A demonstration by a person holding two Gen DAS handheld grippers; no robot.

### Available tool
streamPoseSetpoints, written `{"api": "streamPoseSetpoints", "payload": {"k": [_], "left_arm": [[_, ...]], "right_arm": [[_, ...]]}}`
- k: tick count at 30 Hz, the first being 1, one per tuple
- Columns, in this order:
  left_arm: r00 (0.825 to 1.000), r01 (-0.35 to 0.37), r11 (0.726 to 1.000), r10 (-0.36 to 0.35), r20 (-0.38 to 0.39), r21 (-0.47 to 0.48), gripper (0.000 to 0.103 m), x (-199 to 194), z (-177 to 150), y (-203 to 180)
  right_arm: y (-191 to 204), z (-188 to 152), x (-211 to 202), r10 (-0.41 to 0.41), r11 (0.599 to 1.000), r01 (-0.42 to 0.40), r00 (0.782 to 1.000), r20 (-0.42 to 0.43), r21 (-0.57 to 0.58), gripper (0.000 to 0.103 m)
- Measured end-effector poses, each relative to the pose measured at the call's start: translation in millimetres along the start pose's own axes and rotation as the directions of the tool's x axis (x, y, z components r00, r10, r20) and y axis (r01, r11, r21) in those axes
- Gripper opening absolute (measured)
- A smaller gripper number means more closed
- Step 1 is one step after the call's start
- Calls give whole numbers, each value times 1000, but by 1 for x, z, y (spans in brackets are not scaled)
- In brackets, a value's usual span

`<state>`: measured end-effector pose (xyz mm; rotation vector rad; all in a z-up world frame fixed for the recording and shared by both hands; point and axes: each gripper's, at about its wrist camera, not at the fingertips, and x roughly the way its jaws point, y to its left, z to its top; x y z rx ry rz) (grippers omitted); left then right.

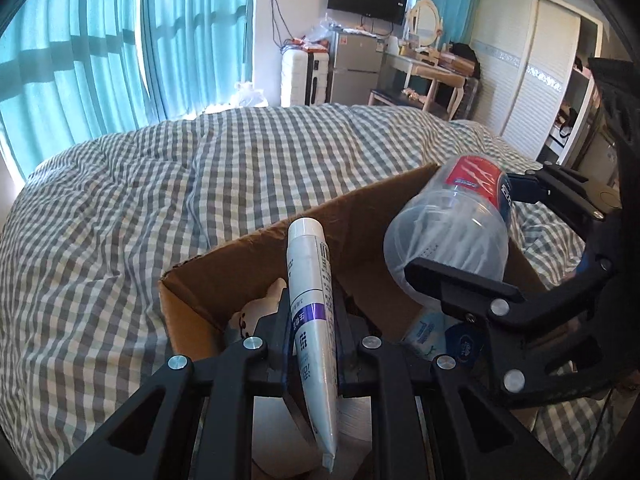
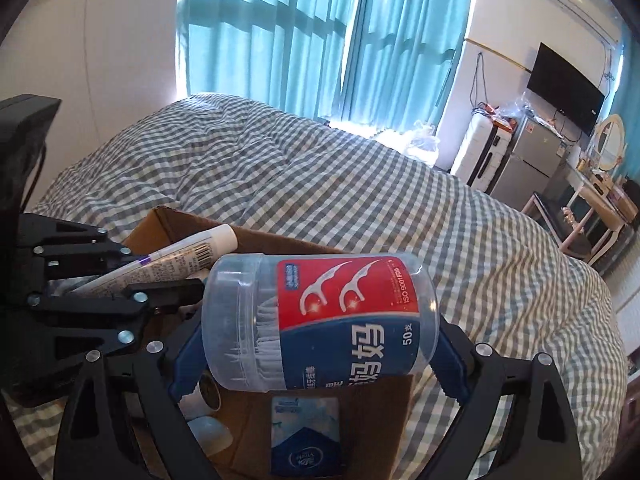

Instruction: Organize objects

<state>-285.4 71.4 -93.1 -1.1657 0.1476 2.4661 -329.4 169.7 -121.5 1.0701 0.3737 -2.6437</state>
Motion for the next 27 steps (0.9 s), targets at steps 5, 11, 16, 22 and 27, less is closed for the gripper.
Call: {"api": "streamPoseSetpoints", "payload": {"k": [5, 11, 16, 22, 27], "left_arm": [[999, 14, 1000, -14, -29, 10, 39, -2, -3, -3], [1000, -2, 1000, 2, -3, -3, 72, -28, -2, -11], [995, -22, 1000, 23, 95, -10, 83, -72, 14, -14], [962, -101, 995, 91, 258, 23, 93, -133, 22, -30], [940, -144, 989, 123, 318, 42, 97, -169, 18, -44]], "right_arm": [[3, -8, -24, -17, 1000, 18, 997, 70, -2, 97], [-5, -1, -64, -78, 995, 70, 992, 104, 74, 98], [-17, 8, -116, -132, 984, 108, 975, 179, 140, 98], [-16, 18, -175, -180, 971, 130, 949, 260, 200, 100], [-9, 14, -211, -211, 961, 146, 937, 279, 236, 100]]}}
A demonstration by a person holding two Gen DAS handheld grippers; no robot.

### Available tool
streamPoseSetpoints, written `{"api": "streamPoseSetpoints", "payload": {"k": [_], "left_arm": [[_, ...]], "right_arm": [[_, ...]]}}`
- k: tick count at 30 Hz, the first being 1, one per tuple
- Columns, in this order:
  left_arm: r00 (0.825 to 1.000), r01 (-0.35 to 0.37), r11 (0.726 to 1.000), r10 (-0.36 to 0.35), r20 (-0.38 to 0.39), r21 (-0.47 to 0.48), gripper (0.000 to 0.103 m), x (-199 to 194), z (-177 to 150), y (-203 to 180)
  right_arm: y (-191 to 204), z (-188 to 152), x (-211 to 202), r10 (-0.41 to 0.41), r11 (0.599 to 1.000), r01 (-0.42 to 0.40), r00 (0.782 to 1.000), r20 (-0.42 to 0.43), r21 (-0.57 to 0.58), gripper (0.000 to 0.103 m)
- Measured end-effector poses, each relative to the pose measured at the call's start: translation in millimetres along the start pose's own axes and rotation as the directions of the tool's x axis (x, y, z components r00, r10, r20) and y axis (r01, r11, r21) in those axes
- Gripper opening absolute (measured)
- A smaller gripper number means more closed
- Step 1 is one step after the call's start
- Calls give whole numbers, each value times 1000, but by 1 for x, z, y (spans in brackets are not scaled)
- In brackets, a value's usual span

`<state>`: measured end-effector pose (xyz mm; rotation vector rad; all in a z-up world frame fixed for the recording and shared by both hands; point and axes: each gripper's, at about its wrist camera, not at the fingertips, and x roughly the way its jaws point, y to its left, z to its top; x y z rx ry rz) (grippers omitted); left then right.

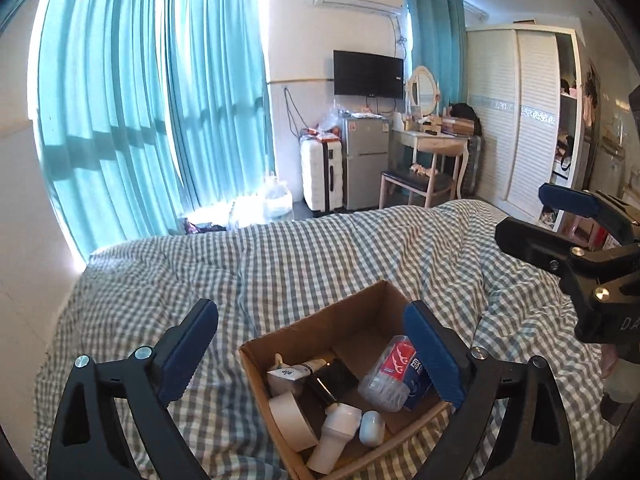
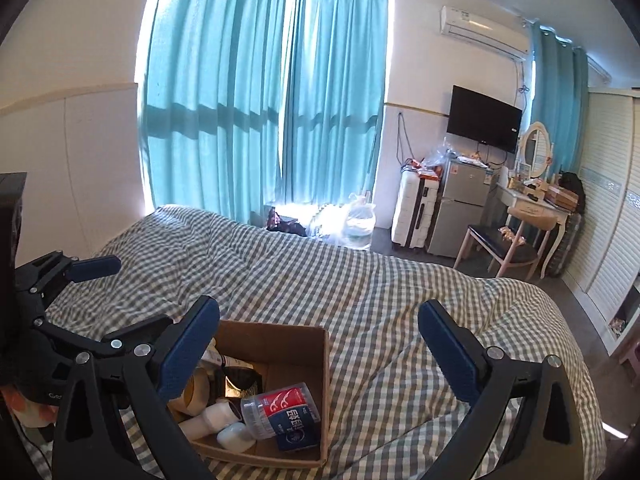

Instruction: Organize objects

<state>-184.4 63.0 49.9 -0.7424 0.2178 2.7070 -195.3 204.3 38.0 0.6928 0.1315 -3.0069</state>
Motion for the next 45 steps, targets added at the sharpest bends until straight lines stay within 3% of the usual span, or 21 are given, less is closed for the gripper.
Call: {"api": "streamPoseSetpoints", "payload": {"k": [10, 15, 22, 29, 33, 40, 45], "left_arm": [[993, -60, 996, 66, 98, -63, 102, -75, -7, -14], [985, -70, 992, 85, 148, -103, 103, -105, -19, -18], [974, -122, 984, 143, 174, -127, 103, -122, -47, -28], [970, -174, 982, 183, 159, -71, 103, -122, -89, -39], [965, -181, 979, 195, 173, -94, 103, -125, -105, -40], [979, -143, 977, 163, 122, -159, 103, -122, -108, -34], [979, -137, 973, 163, 127, -187, 103, -123, -112, -30]], "right_arm": [[-4, -8, -88, -70, 996, 65, 994, 79, 69, 101], [-7, -25, -113, -85, 991, 72, 990, 112, 115, 102], [2, -71, -112, -123, 987, 113, 988, 88, 118, 102], [11, -113, -109, -144, 987, 137, 987, 72, 89, 102], [8, -124, -109, -135, 986, 129, 989, 57, 102, 102], [12, -130, -110, -132, 988, 127, 990, 52, 82, 102], [16, -132, -110, -135, 989, 131, 990, 48, 71, 102]]}}
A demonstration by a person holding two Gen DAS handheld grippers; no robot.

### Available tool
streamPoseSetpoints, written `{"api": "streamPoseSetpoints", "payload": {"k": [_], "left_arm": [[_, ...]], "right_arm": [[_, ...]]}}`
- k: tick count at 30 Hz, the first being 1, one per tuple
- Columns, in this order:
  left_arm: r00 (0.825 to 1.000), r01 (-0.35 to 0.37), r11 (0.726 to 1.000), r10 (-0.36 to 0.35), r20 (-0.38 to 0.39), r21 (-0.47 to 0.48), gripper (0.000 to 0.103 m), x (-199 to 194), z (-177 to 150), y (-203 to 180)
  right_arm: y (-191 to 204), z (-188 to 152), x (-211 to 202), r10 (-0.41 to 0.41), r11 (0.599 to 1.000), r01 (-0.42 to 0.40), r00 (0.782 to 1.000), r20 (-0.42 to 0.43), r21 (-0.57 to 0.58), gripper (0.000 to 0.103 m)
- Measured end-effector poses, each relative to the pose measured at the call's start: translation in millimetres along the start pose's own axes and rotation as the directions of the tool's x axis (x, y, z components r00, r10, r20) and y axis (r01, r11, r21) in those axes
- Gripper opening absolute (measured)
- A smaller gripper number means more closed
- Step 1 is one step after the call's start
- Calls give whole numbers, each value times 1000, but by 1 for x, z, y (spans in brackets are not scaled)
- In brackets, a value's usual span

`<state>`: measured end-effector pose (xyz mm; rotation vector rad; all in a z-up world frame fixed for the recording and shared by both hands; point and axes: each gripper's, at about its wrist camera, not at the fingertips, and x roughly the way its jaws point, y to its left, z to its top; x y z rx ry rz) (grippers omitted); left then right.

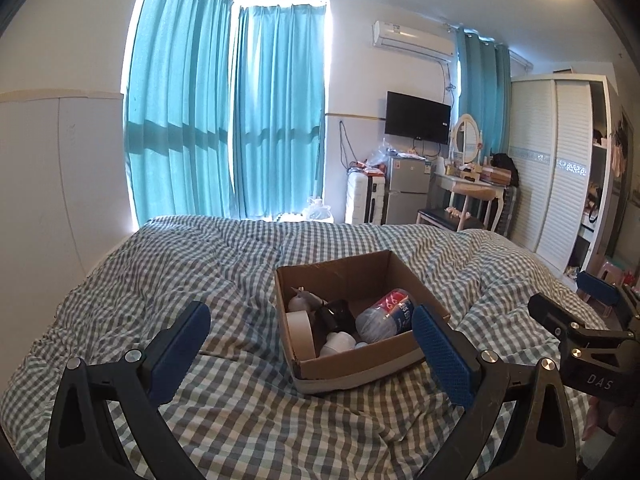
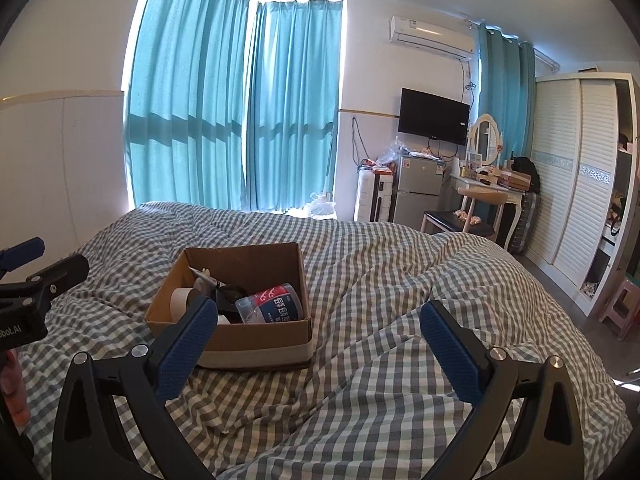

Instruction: Organize objects

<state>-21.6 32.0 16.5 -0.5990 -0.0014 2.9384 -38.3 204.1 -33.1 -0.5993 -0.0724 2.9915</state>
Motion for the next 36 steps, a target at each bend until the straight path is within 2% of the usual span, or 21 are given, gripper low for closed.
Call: {"api": "streamPoseSetpoints", "payload": {"k": [5, 36], "left_arm": [[1000, -3, 1000, 3, -10, 8, 103, 1, -4, -1], [1000, -14, 998, 15, -25, 67, 103, -1, -7, -5]], "right_arm": [[-1, -1, 1, 9, 1000, -9, 1000, -11, 27, 102], [10, -3, 0, 11, 1000, -11, 1000, -22, -8, 102]]}}
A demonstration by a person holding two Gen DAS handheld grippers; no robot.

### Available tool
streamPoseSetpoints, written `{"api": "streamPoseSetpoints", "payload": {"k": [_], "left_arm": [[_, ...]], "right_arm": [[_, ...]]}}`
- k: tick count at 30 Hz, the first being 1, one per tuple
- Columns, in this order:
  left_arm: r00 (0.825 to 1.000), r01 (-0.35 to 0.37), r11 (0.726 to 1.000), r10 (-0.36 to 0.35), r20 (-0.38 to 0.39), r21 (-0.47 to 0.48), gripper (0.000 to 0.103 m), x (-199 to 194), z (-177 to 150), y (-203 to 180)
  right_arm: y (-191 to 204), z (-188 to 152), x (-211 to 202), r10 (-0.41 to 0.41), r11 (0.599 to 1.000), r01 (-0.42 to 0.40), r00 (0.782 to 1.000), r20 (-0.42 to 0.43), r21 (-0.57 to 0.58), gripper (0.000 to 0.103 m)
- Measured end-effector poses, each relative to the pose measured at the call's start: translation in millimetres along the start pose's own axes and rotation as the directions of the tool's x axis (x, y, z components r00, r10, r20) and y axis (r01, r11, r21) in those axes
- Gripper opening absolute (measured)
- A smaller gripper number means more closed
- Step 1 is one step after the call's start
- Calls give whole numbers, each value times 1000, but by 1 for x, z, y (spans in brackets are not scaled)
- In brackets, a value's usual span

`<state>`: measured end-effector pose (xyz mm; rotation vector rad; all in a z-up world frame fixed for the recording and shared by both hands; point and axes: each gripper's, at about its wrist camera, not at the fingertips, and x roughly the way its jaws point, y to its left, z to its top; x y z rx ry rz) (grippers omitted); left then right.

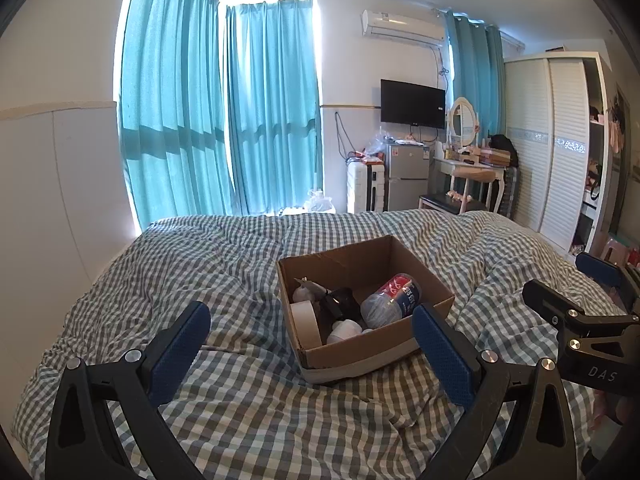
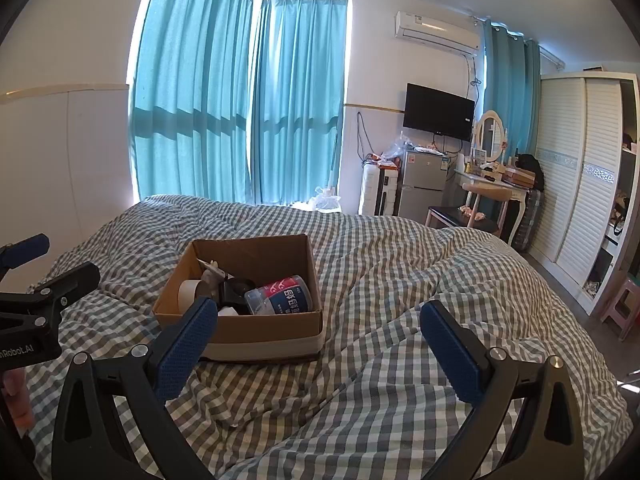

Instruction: Organize objects

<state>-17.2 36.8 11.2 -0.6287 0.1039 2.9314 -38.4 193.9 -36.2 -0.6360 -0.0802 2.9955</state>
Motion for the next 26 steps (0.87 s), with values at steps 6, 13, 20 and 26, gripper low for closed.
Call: {"api": "streamPoseSetpoints", "payload": {"k": [6, 13, 20, 26], "left_arm": [[999, -27, 1000, 27, 25, 9, 103, -5, -1, 0], [1000, -29, 1000, 29, 6, 3, 103, -2, -2, 1], [1000, -27, 1000, 27, 2, -1, 103, -2, -3, 3], [999, -21, 1000, 20, 35, 16, 103, -9, -6, 2]], "right_arm": [[0, -1, 1, -2, 1000, 2, 1000, -6, -3, 102], [0, -3, 0, -1, 1000, 1, 1000, -9, -11, 102], [1, -3, 0, -2, 1000, 2, 1000, -12, -12, 102], [1, -5, 1, -2, 1000, 2, 1000, -15, -14, 102]]}}
